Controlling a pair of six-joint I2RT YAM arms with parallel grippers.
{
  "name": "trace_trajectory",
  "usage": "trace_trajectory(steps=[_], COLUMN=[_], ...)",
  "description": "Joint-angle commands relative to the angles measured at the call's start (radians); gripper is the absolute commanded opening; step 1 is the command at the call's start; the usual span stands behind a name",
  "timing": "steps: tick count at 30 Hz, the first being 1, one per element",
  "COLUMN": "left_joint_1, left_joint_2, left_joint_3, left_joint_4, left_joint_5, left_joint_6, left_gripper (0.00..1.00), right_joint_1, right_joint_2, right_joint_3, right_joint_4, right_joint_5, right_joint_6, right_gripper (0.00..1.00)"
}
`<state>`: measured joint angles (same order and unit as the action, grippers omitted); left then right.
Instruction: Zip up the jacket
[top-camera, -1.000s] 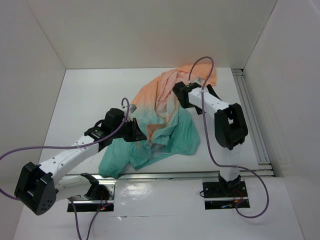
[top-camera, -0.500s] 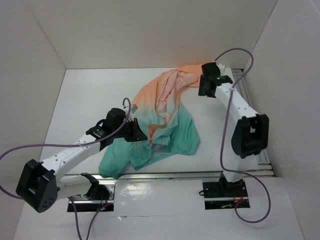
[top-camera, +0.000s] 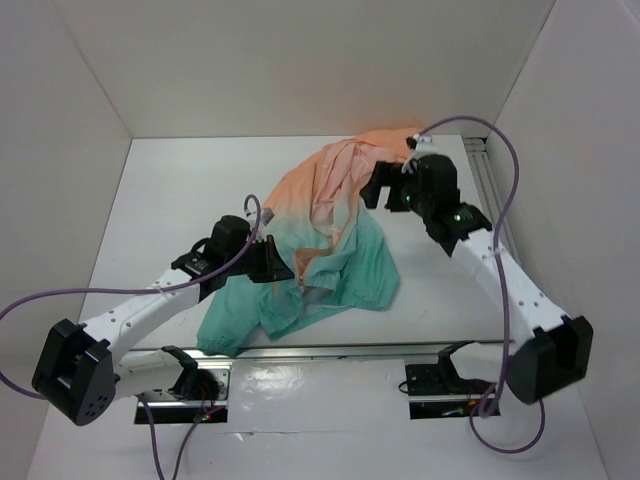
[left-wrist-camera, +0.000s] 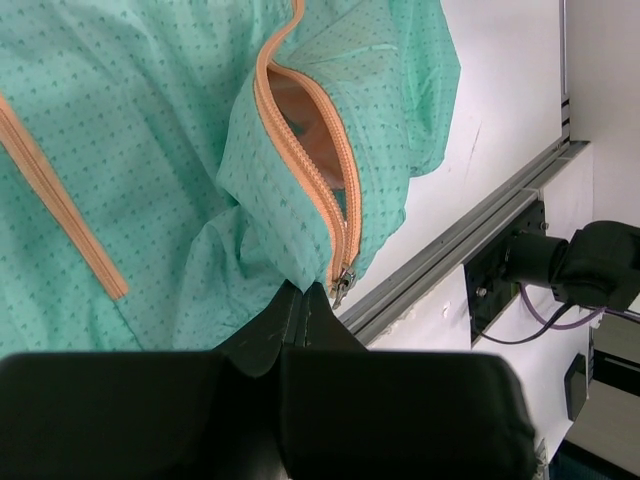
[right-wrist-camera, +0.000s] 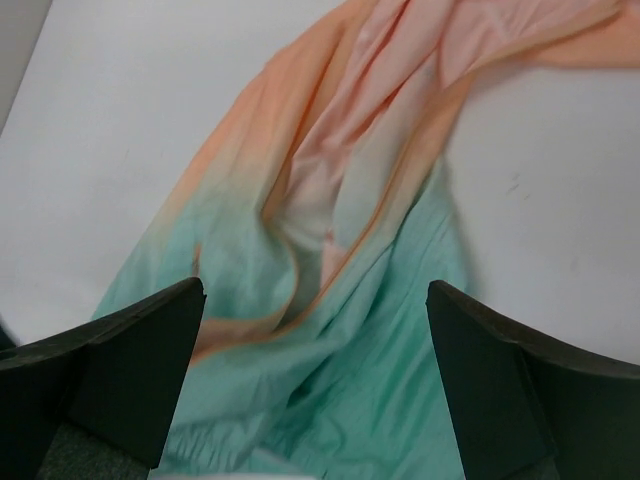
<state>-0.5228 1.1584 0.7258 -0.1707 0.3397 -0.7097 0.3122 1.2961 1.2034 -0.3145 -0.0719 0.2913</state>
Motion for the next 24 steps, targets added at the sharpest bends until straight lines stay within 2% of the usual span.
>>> trace_trajectory(steps=[1, 4, 7, 10, 11, 14, 18, 21, 24], left_joint_1=[0.007, 0.007, 0.007, 0.017, 0.017, 0.017, 0.017, 0.017, 0.017], left_joint_2=[-0.031, -0.031, -0.04, -0.049, -0.049, -0.04, -0.04, -0.031, -0.031], left_joint_3=[-0.008, -0.018, -0.019, -0.019, -0.008, -0.008, -0.008, 0.001, 0.001], left_joint_4=[0.036, 0.045, 0.045, 0.045, 0.045, 0.045, 0.045, 0.045, 0.045], left_joint_5=[0.016, 0.028, 0.047, 0.058, 0.067, 0.076, 0.094, 0.094, 0.105], left_joint_6=[0.009, 0.009, 0.009, 0.018, 0.018, 0.018, 0.018, 0.027, 0.027], left_gripper=[0.0, 0.0, 0.0, 0.0, 0.0, 0.0, 0.0, 0.0, 0.0], right_joint_1=[0.096, 0.2, 0.329, 0.468, 0.499, 0.59, 0.639, 0.624, 0.555], right_joint_2=[-0.197, -0.289, -0.311, -0.333, -0.333, -0.284, -0.229, -0.238, -0.238], right_joint_3=[-0.173, -0.275, -0.34, -0.422, -0.457, -0.482, -0.501, -0.553, -0.59], right_joint_4=[0.061, 0.086, 0.12, 0.193, 0.212, 0.27, 0.349, 0.416, 0.497], right_joint_5=[0.049, 0.017, -0.039, -0.039, -0.026, -0.016, -0.016, -0.031, -0.083], right_joint_6=[0.091, 0.141, 0.192, 0.245, 0.261, 0.292, 0.319, 0.328, 0.361], right_gripper=[1.0, 0.94, 0.78, 0.73, 0.68, 0.68, 0.79, 0.79, 0.71])
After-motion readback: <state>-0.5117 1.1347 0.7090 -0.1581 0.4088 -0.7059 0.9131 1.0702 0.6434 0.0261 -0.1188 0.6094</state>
